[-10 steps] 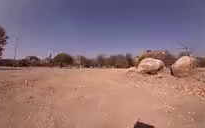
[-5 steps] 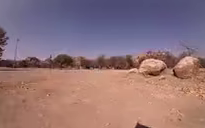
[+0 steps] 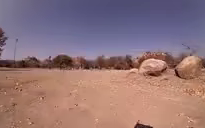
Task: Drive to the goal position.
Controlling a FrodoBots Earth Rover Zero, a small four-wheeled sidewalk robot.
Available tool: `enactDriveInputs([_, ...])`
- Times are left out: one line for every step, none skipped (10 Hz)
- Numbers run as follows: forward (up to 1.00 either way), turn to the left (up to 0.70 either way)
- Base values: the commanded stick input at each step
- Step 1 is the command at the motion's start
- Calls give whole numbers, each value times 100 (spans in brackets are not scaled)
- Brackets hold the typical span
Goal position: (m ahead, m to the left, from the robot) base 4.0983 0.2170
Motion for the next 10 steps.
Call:
enactDriveInputs([50, 0])
enactDriveInputs([50, 0])
enactDriveInputs([50, 0])
enactDriveInputs([50, 0])
enactDriveInputs([50, 0])
enactDriveInputs([50, 0])
enactDriveInputs([50, 0])
enactDriveInputs([50, 0])
enactDriveInputs([50, 0])
enactDriveInputs([50, 0])
